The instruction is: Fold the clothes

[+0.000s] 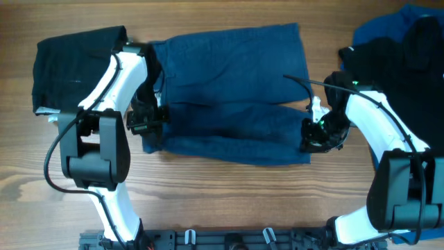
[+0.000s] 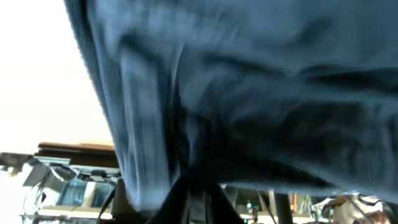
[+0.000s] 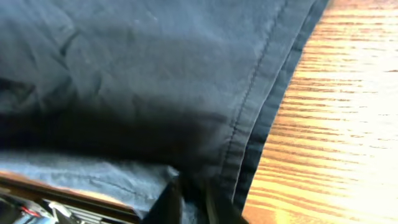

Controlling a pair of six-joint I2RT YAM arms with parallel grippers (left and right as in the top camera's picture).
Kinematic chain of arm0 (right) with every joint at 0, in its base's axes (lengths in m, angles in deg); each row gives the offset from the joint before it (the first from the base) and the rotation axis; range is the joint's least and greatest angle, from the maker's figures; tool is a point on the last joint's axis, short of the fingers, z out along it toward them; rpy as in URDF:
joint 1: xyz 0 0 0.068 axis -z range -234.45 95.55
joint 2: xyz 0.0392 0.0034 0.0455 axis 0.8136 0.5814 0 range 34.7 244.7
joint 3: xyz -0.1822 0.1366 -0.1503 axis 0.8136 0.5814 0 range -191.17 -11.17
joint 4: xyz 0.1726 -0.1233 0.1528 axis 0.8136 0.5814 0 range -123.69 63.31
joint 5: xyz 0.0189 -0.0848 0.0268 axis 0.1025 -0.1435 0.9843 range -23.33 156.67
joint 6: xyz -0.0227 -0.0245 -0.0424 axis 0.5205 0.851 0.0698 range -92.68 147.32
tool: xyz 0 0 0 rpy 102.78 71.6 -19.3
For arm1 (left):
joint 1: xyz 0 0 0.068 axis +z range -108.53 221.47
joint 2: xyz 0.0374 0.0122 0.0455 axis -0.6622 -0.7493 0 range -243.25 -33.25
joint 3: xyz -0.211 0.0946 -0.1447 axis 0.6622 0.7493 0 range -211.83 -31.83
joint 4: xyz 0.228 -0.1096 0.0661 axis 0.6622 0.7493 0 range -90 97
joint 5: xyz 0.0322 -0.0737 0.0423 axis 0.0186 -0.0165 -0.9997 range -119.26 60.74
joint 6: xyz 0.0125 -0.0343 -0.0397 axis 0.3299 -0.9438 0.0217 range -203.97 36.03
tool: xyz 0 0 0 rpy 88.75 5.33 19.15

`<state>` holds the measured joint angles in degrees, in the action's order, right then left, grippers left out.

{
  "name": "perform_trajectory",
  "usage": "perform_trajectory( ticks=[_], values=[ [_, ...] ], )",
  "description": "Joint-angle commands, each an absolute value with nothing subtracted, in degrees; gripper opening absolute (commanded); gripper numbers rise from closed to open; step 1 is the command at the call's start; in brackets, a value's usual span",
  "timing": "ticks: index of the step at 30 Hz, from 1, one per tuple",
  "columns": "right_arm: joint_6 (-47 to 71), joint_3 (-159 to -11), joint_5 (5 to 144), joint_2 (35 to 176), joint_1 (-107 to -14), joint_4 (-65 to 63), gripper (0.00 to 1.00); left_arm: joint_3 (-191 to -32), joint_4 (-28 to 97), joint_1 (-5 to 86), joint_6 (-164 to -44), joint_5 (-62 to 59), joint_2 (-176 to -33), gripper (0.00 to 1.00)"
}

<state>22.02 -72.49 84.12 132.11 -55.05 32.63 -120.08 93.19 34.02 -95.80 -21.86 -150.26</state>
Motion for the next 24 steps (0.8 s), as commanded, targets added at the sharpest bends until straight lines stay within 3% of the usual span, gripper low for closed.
perform_trajectory(
  ticks=[1,6,9,11,14,16,17,18,20,22,24],
  values=[
    [21.3,-72.5,83.4,132.0,-54.9,32.3,0.32,-118.0,94.5,34.1,-96.8,-20.8,-148.5,0.75],
    [21.5,-80.5,83.4,132.0,-54.9,35.8,0.39,-119.5,96.2,34.1,-96.5,-19.9,-147.4,0.89],
    [23.6,-87.1,84.5,132.0,-54.9,37.9,0.44,-123.4,96.5,34.1,-96.4,-19.9,-145.8,0.88],
    [24.3,-90.5,86.0,132.0,-54.9,37.4,0.57,-126.8,94.9,34.1,-96.5,-19.9,-144.7,0.86],
    [24.3,-90.9,86.0,132.0,-54.9,34.0,0.57,-128.7,88.3,34.1,-95.9,-20.0,-144.3,0.77],
    [24.3,-90.9,86.0,132.1,-54.9,30.7,0.45,-128.5,83.2,34.1,-95.7,-20.4,-144.6,0.63],
    [24.3,-90.9,86.0,132.1,-54.9,28.8,0.29,-128.4,79.8,34.2,-95.7,-20.4,-144.9,0.57],
    [24.3,-90.9,86.0,132.1,-54.9,26.3,0.20,-128.4,77.0,34.3,-95.8,-20.4,-145.3,0.49],
    [24.3,-90.9,86.0,132.1,-55.0,21.9,0.16,-128.4,71.1,34.6,-96.6,-20.3,-146.7,0.39],
    [24.9,-90.8,86.0,132.5,-55.0,17.7,0.05,-128.4,67.0,34.6,-96.7,-20.3,-148.4,0.25],
    [26.7,-90.2,86.0,133.7,-55.0,13.2,0.05,-128.4,65.3,34.6,-96.7,-20.3,-150.4,0.13]
  ],
)
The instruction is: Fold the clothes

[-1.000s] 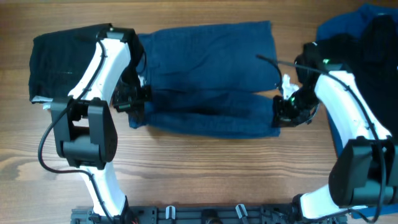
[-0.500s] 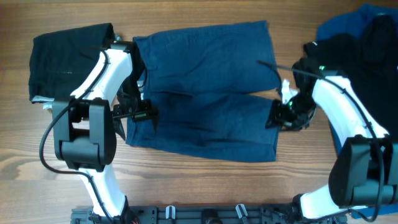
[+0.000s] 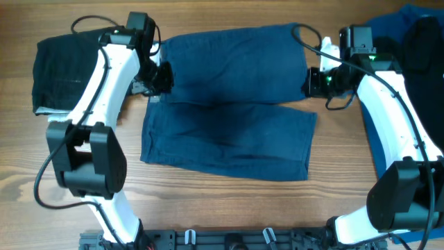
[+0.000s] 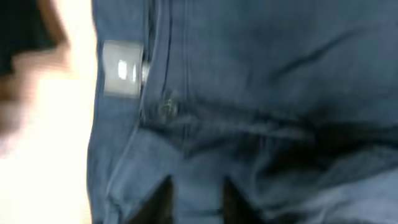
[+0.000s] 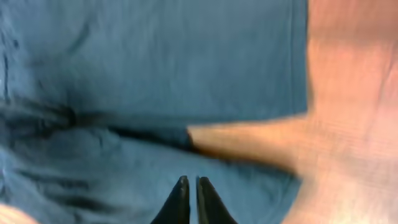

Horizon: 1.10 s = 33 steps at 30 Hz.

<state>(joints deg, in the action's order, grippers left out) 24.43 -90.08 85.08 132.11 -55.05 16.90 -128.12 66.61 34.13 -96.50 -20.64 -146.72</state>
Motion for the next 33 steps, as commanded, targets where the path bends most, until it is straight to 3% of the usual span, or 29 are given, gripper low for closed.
perform_trajectory(
  ticks=[1,2,16,33],
  values=[
    [27.4,-90.2,86.1,134.4,-55.1,12.2,0.04,-128.4,65.1,34.6,-96.7,-20.4,-151.6,0.08],
    [28.5,-90.2,86.2,135.9,-55.4,11.1,0.04,-128.4,65.1,34.6,-96.7,-20.4,-153.0,0.04],
    [31.6,-90.2,85.8,157.9,-59.1,7.0,0.04,-128.4,61.0,34.5,-96.6,-21.5,-163.1,0.04],
    [27.0,-90.2,75.2,160.8,-58.9,-13.4,0.05,-128.4,28.9,34.5,-96.3,-21.4,-169.9,0.04]
  ],
)
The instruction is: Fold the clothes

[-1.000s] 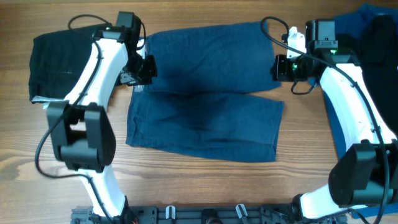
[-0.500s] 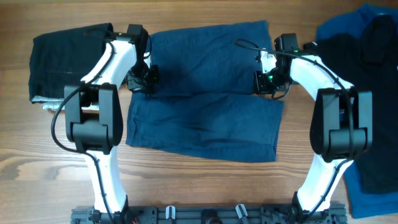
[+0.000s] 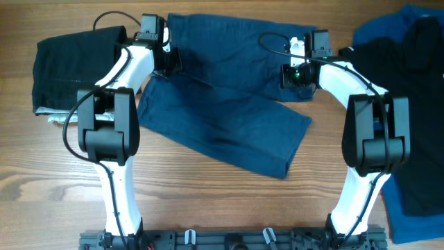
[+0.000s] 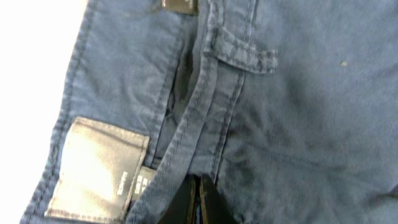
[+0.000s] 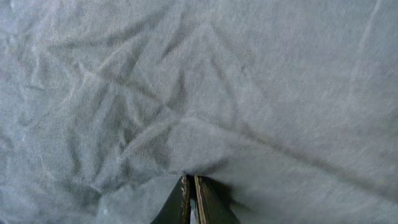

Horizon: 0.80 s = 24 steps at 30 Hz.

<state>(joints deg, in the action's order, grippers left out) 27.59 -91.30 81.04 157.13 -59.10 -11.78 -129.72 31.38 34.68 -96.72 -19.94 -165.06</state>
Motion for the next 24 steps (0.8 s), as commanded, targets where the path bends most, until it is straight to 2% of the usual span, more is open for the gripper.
perform_trajectory(
  ticks=[1,3,6,7,8,9,11,13,15,16,19,22,24],
  values=[
    [27.1,-90.4,75.7,160.6,-58.9,-14.2,0.08,-128.7,28.1,34.5,-96.1,-21.4,-169.7,0.04],
    [26.8,-91.2,75.6,158.6,-58.7,-14.1,0.15,-131.0,29.4,34.5,-93.7,-21.4,-167.8,0.04],
    [20.8,-92.6,75.6,152.7,-57.5,-10.2,0.22,-135.7,33.8,34.6,-93.2,-21.4,-162.9,0.10],
    [19.0,-92.7,75.6,149.8,-57.1,-7.8,0.28,-137.3,35.9,34.6,-93.2,-21.4,-160.7,0.14],
    [17.7,-92.7,75.6,146.5,-56.3,-4.5,0.33,-138.5,38.1,34.5,-93.2,-21.4,-158.3,0.29],
    [16.2,-92.7,75.6,142.5,-55.4,0.5,0.38,-139.0,41.3,34.6,-93.2,-21.5,-154.8,0.36],
    [14.7,-92.6,75.6,138.0,-53.9,8.7,0.46,-139.0,46.5,35.0,-93.2,-21.6,-151.0,0.41],
    [13.8,-92.3,75.6,134.5,-51.9,18.9,0.49,-139.0,53.1,35.7,-93.2,-23.1,-148.7,0.43],
    [14.1,-91.1,77.7,133.8,-50.4,25.7,0.49,-139.0,57.8,36.5,-93.2,-24.9,-148.5,0.54],
    [14.3,-89.8,79.3,133.8,-49.8,27.8,0.49,-138.8,59.5,37.1,-93.1,-25.4,-148.9,0.56],
    [15.0,-83.3,85.0,133.8,-48.5,25.3,0.48,-138.8,62.1,39.0,-93.2,-25.5,-150.0,0.58],
    [14.3,-74.4,95.5,133.8,-46.4,16.0,0.49,-138.8,63.3,40.7,-93.2,-25.5,-150.3,0.59],
    [11.5,-71.1,96.8,133.8,-45.4,12.1,0.49,-138.8,63.6,41.3,-93.2,-25.5,-150.3,0.59]
  ],
)
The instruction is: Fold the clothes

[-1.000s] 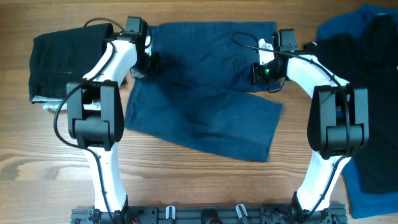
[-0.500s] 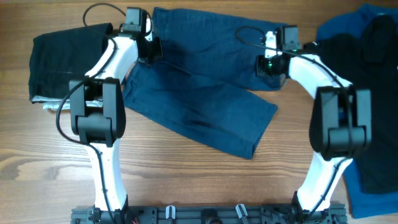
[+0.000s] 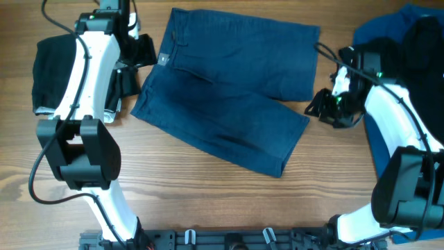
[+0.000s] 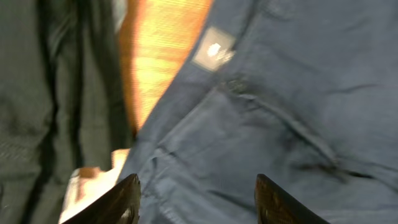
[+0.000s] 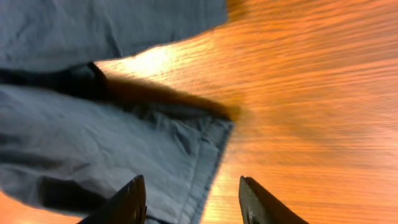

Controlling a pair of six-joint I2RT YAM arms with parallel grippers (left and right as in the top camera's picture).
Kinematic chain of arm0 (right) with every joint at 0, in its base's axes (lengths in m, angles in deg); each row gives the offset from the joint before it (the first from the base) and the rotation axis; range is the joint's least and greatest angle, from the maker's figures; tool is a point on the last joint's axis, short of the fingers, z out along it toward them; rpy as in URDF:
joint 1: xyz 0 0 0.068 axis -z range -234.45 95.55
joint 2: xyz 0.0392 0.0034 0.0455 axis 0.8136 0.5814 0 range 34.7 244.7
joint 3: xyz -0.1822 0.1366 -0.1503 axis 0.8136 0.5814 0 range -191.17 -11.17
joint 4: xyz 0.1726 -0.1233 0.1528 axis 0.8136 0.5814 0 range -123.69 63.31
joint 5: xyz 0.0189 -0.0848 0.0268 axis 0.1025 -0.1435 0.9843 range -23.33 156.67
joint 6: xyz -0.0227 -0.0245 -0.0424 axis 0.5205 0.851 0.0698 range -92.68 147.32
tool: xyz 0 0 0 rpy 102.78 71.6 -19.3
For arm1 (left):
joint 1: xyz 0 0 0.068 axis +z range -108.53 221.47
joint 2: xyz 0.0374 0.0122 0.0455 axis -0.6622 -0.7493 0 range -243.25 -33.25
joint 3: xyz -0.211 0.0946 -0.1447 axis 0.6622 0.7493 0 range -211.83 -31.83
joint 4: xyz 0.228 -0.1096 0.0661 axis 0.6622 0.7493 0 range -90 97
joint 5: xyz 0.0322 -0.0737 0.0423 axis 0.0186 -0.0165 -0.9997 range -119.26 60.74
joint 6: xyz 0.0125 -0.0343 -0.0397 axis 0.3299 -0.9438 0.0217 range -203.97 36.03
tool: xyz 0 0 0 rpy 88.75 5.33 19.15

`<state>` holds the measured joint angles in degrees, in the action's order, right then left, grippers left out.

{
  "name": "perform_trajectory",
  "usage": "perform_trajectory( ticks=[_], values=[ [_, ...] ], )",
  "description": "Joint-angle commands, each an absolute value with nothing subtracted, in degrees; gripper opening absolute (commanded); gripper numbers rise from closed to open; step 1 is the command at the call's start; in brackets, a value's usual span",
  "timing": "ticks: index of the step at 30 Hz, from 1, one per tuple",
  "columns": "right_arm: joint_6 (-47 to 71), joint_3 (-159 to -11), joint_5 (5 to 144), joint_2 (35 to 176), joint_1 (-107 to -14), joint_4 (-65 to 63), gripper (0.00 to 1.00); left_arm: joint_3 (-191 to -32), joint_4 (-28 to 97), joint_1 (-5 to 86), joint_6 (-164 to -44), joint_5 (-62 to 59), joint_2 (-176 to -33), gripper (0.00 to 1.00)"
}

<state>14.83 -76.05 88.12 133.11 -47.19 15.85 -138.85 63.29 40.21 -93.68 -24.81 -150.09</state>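
Note:
Blue denim shorts (image 3: pixel 229 83) lie spread flat and skewed on the wooden table, waist to the left and legs to the right. My left gripper (image 3: pixel 132 69) hangs open at the waist's left edge, holding nothing. In the left wrist view it (image 4: pixel 199 199) is over the shorts (image 4: pixel 280 124), near the waistband label (image 4: pixel 214 46). My right gripper (image 3: pixel 322 107) is open just right of the near leg's hem. The right wrist view shows it (image 5: pixel 193 199) straddling that hem (image 5: pixel 211 155).
A folded black garment (image 3: pixel 59 62) lies at the far left, right beside the left gripper. A pile of blue and black clothes (image 3: pixel 409 42) fills the right edge. Bare wood (image 3: pixel 208 201) runs along the front.
Both grippers were shut on the far part of the shorts. Now both are open and off the cloth, the left at the waist's left edge, the right beside the near leg's hem.
Both grippers were shut on cloth at the shorts' two sides near the front. Then they were farther back at mid-height. Then they pinched the far part, with the shorts lying skewed. Now the shorts lie released and spread out.

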Motion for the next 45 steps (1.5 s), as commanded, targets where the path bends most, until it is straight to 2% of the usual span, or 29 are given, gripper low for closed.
perform_trajectory(
  ticks=[1,9,13,15,18,21,28,33,36,39,40,41,43,45],
  values=[
    [10.3,-69.5,97.1,133.8,-45.1,10.2,0.50,-138.8,63.7,41.5,-93.2,-25.5,-150.3,0.59],
    [-0.4,-61.4,98.9,133.8,-44.6,-3.8,0.48,-138.8,64.1,41.6,-93.2,-25.5,-150.3,0.58],
    [-6.8,-56.5,98.9,133.8,-44.6,-14.2,0.42,-138.8,64.5,41.6,-93.2,-25.5,-150.3,0.58],
    [-7.3,-55.5,98.8,133.8,-44.6,-16.9,0.34,-138.8,64.8,41.6,-93.2,-25.5,-150.3,0.58],
    [-5.1,-55.6,97.3,133.8,-44.6,-18.7,0.13,-138.8,64.8,41.6,-93.2,-25.5,-150.3,0.59],
    [-0.7,-55.9,96.1,133.8,-44.6,-19.6,0.04,-138.8,64.7,41.6,-93.2,-25.5,-150.3,0.59],
    [6.3,-57.0,95.6,133.8,-40.0,-21.2,0.04,-138.3,67.5,42.3,-92.6,-19.1,-150.3,0.62],
    [10.7,-57.0,94.5,133.9,-39.3,-23.1,0.04,-129.8,68.2,45.9,-88.4,-10.2,-150.3,0.62],
    [10.8,-57.0,92.9,133.9,-39.3,-25.7,0.04,-121.5,65.7,48.0,-86.6,-4.6,-150.3,0.53],
    [10.9,-57.0,91.7,133.9,-39.3,-27.1,0.04,-116.8,64.1,48.8,-85.6,-4.6,-150.3,0.34],
    [11.4,-57.0,91.7,134.0,-39.3,-27.3,0.04,-116.6,64.1,48.8,-85.6,-4.6,-150.3,0.31],
    [12.2,-57.0,91.7,134.1,-39.3,-27.5,0.04,-116.4,64.1,48.7,-85.6,-4.6,-150.3,0.33],
    [12.3,-57.0,91.7,134.8,-39.4,-27.9,0.04,-115.6,62.9,48.7,-85.6,-4.7,-150.3,0.44],
    [12.2,-57.0,91.7,135.8,-39.4,-28.6,0.04,-114.5,60.7,48.7,-85.6,-4.9,-150.3,0.48]
  ],
)
